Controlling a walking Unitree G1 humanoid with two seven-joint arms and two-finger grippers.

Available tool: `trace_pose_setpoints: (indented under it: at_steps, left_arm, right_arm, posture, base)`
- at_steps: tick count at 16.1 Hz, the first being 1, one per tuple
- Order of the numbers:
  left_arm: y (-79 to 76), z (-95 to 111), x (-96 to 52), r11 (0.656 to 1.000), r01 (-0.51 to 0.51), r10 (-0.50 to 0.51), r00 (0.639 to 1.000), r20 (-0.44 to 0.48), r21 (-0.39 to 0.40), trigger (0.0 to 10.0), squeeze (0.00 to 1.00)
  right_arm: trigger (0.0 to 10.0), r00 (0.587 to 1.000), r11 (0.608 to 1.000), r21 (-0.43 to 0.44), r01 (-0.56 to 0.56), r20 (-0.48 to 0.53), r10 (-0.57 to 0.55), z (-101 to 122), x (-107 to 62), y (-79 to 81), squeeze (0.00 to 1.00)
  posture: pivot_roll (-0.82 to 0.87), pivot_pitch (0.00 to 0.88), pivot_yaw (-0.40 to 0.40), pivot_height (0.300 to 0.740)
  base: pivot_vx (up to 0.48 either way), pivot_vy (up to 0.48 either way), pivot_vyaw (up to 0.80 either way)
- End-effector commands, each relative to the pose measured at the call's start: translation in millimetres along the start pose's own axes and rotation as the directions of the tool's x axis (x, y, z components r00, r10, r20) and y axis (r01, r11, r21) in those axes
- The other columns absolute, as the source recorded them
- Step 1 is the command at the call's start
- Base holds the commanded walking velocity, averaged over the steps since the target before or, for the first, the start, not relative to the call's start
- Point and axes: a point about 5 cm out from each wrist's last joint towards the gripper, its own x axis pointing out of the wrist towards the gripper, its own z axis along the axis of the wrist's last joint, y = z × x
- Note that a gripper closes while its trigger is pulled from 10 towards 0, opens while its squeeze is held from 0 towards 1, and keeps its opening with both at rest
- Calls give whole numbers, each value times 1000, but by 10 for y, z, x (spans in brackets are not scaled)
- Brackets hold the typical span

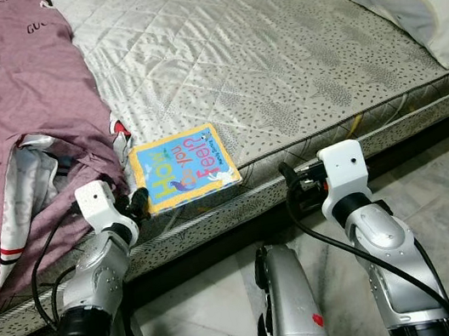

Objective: Clean up the room

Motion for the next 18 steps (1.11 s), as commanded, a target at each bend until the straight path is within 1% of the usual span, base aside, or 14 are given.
trace_pose_setpoints:
  at_steps: [1,3,4,5,6,7,10,12,13,16,17,18]
  left_arm:
    - [34,-328,-58,1000,-1,2,989,-147,7,10000,0]
    - [38,-354,-39,999,24,-28,986,-167,-25,10000,0]
    - [23,-359,-22,997,58,-66,982,-179,-50,4118,0]
    - [26,-360,-17,997,57,-66,981,-184,-55,1333,0]
    - [31,-346,0,995,64,-78,980,-183,-81,0,0]
    - [26,-320,24,989,84,-104,979,-175,-121,0,0]
    - [11,-282,56,984,98,-122,980,-159,-151,0,0]
    - [-32,-230,81,976,111,-135,983,-122,-186,0,0]
    - [-59,-166,104,972,125,-143,986,-82,-199,0,0]
    - [-95,-105,120,968,142,-155,987,-44,-208,0,0]
    - [-246,131,161,954,219,-207,975,79,-203,0,0]
    - [-272,175,166,952,231,-215,971,101,-199,0,0]
  right_arm:
    - [10000,1000,1000,0,7,1,-7,-8,-3,1,0]
    - [10000,1000,1000,0,6,4,-6,-1,11,5,0]
    - [10000,1000,1000,-1,7,7,-7,10,13,0,0]
    - [10000,1000,1000,-2,8,8,-8,14,13,-3,0]
    - [10000,1000,1000,-4,11,10,-10,25,9,-11,0]
    - [10000,1000,1000,-5,15,13,-15,33,7,-18,0]
    - [10000,1000,1000,-9,17,13,-17,36,4,-23,0]
    - [10000,1000,1000,-14,18,15,-18,43,7,-26,0]
    - [10000,1000,1000,-16,17,17,-17,50,12,-23,0]
    - [10000,1000,1000,-16,18,20,-17,54,18,-24,0]
    - [10000,999,1000,-15,20,28,-19,69,46,-15,0]
    - [10000,999,1000,-15,20,31,-19,73,52,-12,0]
  posture:
    - [-172,203,-65,501]
    - [-178,200,-66,501]
    - [-181,200,-67,501]
    - [-185,199,-67,501]
    - [-190,198,-65,501]
    - [-191,198,-65,501]
    - [-196,196,-64,501]
    - [-200,189,-63,501]
    - [-200,189,-63,501]
    - [-197,184,-64,501]
    - [-190,178,-64,501]
    - [-190,178,-64,501]
  base:
    - [0,0,0]
    - [0,0,0]
    - [0,0,0]
    - [0,0,0]
    - [0,0,0]
    - [0,0,0]
    - [0,0,0]
    - [0,0,0]
    - [0,0,0]
    - [0,0,0]
    - [0,0,0]
    - [0,0,0]
